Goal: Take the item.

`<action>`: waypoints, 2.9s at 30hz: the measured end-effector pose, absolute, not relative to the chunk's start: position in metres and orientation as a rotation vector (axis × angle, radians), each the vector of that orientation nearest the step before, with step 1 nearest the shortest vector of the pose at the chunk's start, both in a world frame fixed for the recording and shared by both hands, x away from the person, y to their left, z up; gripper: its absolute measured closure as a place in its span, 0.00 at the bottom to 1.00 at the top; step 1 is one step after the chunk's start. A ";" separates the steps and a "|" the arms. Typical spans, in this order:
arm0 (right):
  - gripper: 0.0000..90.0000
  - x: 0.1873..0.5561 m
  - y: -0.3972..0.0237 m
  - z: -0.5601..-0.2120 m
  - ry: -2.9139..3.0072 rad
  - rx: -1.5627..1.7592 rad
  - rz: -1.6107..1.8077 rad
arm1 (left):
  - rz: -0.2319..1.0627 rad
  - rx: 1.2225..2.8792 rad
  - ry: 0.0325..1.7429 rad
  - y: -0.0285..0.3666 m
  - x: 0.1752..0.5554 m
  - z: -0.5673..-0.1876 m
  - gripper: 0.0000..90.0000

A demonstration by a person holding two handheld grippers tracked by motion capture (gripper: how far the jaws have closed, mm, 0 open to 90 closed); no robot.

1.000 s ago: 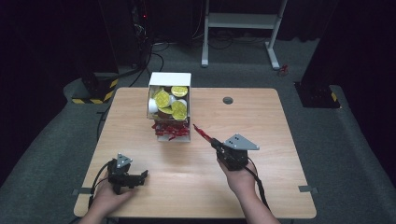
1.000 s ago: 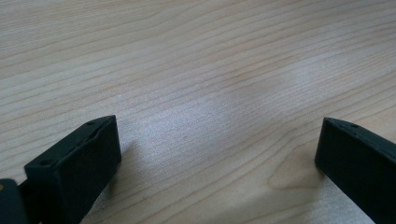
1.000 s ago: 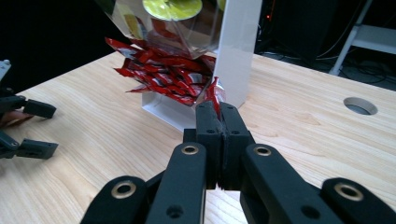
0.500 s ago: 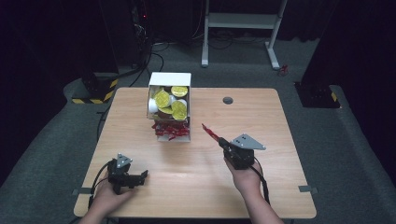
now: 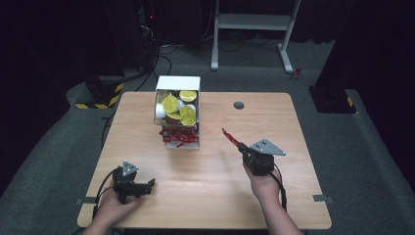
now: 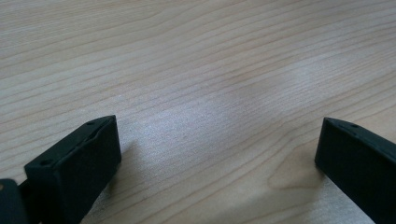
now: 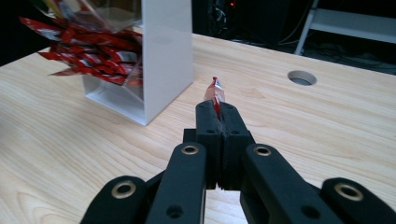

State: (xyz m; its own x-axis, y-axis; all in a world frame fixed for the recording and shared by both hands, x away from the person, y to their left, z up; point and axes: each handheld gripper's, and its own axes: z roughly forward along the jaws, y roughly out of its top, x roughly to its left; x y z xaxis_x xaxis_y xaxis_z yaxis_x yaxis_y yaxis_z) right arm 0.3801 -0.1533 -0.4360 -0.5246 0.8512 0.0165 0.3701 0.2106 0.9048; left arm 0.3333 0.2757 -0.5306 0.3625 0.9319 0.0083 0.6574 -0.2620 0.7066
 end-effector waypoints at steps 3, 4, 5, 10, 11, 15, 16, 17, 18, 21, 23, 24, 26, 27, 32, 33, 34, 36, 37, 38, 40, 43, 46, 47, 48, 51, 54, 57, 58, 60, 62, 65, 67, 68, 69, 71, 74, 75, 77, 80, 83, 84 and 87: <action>0.99 0.381 -0.157 -0.438 1.987 1.140 1.269 | 0.578 2.012 1.372 0.276 0.333 -0.531 0.01; 0.99 0.381 -0.158 -0.438 1.985 1.146 1.265 | 0.578 2.013 1.372 0.276 0.333 -0.531 0.01; 0.99 0.381 -0.160 -0.439 1.983 1.146 1.262 | 0.578 2.013 1.372 0.276 0.333 -0.531 0.01; 0.99 0.384 -0.166 -0.443 1.969 1.172 1.245 | 0.578 2.013 1.372 0.276 0.333 -0.531 0.01; 0.99 0.385 -0.168 -0.443 1.966 1.180 1.242 | 0.578 2.013 1.372 0.276 0.333 -0.531 0.01; 0.99 0.390 -0.173 -0.443 1.953 1.197 1.225 | 0.578 2.013 1.372 0.276 0.333 -0.531 0.01; 0.99 0.391 -0.174 -0.443 1.948 1.204 1.221 | 0.578 2.012 1.373 0.276 0.333 -0.531 0.01; 0.99 0.392 -0.176 -0.443 1.946 1.207 1.213 | 0.578 2.013 1.372 0.276 0.333 -0.531 0.01; 0.99 0.393 -0.177 -0.444 1.940 1.215 1.208 | 0.578 2.012 1.372 0.276 0.333 -0.531 0.01; 0.99 0.396 -0.182 -0.444 1.931 1.226 1.194 | 0.578 2.013 1.372 0.276 0.333 -0.531 0.01; 0.99 0.398 -0.184 -0.444 1.925 1.238 1.188 | 0.578 2.011 1.373 0.276 0.333 -0.531 0.01; 0.99 0.399 -0.186 -0.444 1.924 1.238 1.180 | 0.577 2.013 1.372 0.276 0.333 -0.531 0.01; 0.99 0.401 -0.187 -0.443 1.918 1.241 1.168 | 0.578 2.012 1.373 0.276 0.333 -0.531 0.01; 0.99 0.402 -0.188 -0.443 1.915 1.245 1.165 | 0.578 2.012 1.373 0.276 0.333 -0.531 0.01; 0.99 0.408 -0.193 -0.443 1.901 1.262 1.145 | 0.580 2.009 1.373 0.275 0.333 -0.531 0.01; 0.99 0.409 -0.193 -0.443 1.899 1.263 1.139 | 0.578 2.012 1.373 0.276 0.333 -0.531 0.01; 0.99 0.410 -0.194 -0.443 1.896 1.273 1.137 | 0.578 2.011 1.374 0.276 0.333 -0.531 0.01; 0.99 0.413 -0.195 -0.444 1.893 1.276 1.129 | 0.578 2.012 1.373 0.276 0.333 -0.531 0.01; 0.99 0.414 -0.195 -0.444 1.890 1.278 1.121 | 0.578 2.010 1.374 0.276 0.333 -0.531 0.01; 0.99 0.415 -0.194 -0.445 1.884 1.289 1.120 | 0.579 2.011 1.372 0.276 0.333 -0.531 0.01; 0.99 0.419 -0.195 -0.446 1.887 1.287 1.109 | 0.578 2.010 1.373 0.276 0.333 -0.531 0.01; 0.99 0.423 -0.192 -0.448 1.884 1.302 1.105 | 0.579 2.009 1.373 0.276 0.333 -0.531 0.01; 0.99 0.428 -0.191 -0.451 1.889 1.307 1.094 | 0.580 2.009 1.373 0.276 0.333 -0.531 0.01; 0.99 0.429 -0.190 -0.452 1.889 1.317 1.093 | 0.579 2.008 1.373 0.276 0.333 -0.531 0.01; 0.99 0.431 -0.189 -0.453 1.890 1.315 1.088 | 0.579 2.008 1.374 0.276 0.333 -0.531 0.01; 0.99 0.434 -0.187 -0.454 1.891 1.318 1.081 | 0.579 2.012 1.371 0.276 0.333 -0.531 0.01; 0.99 0.438 -0.184 -0.455 1.892 1.319 1.073 | 0.577 2.011 1.371 0.276 0.333 -0.531 0.01; 0.99 0.442 -0.181 -0.457 1.896 1.317 1.065 | 0.575 2.010 1.372 0.276 0.333 -0.531 0.01; 0.99 0.443 -0.180 -0.457 1.899 1.321 1.060 | 0.574 2.010 1.372 0.276 0.333 -0.531 0.01; 0.99 0.446 -0.179 -0.459 1.903 1.322 1.058 | 0.574 2.009 1.373 0.277 0.333 -0.530 0.01; 0.99 0.447 -0.177 -0.460 1.904 1.325 1.050 | 0.572 2.009 1.373 0.277 0.333 -0.530 0.01; 0.99 0.449 -0.176 -0.461 1.907 1.326 1.046 | 0.573 2.009 1.372 0.277 0.333 -0.530 0.01; 0.99 0.450 -0.176 -0.462 1.907 1.327 1.043 | 0.573 2.009 1.372 0.277 0.333 -0.530 0.01; 0.99 0.450 -0.175 -0.463 1.908 1.329 1.042 | 0.573 2.009 1.372 0.277 0.333 -0.530 0.01; 0.99 0.450 -0.175 -0.463 1.907 1.328 1.040 | 0.573 2.009 1.372 0.277 0.333 -0.530 0.01; 0.99 0.451 -0.175 -0.464 1.907 1.337 1.038 | 0.573 2.009 1.372 0.277 0.333 -0.530 0.01; 0.99 0.453 -0.174 -0.469 1.910 1.347 1.034 | 0.574 2.009 1.372 0.277 0.333 -0.530 0.01; 0.99 0.453 -0.173 -0.470 1.908 1.346 1.036 | 0.573 2.009 1.372 0.277 0.333 -0.530 0.01; 0.99 0.453 -0.172 -0.473 1.908 1.346 1.036 | 0.573 2.008 1.372 0.277 0.333 -0.530 0.01; 0.98 0.454 -0.170 -0.479 1.921 1.354 1.029 | 0.573 2.008 1.372 0.277 0.333 -0.530 0.01; 0.98 0.454 -0.169 -0.482 1.925 1.366 1.021 | 0.568 2.006 1.373 0.277 0.333 -0.530 0.01; 0.98 0.454 -0.168 -0.483 1.928 1.368 1.015 | 0.568 2.006 1.373 0.277 0.333 -0.530 0.01; 0.98 0.455 -0.168 -0.489 1.946 1.381 0.993 | 0.573 2.009 1.373 0.277 0.333 -0.530 0.01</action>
State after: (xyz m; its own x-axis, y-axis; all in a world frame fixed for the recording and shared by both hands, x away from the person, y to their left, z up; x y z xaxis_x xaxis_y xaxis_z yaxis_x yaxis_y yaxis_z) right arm 0.4550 -0.1675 -0.4888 -0.3212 0.9468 -0.0183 0.5406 0.1992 0.8174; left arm 0.3332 0.2766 -0.5305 0.3623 0.9320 0.0026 0.6575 -0.2576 0.7080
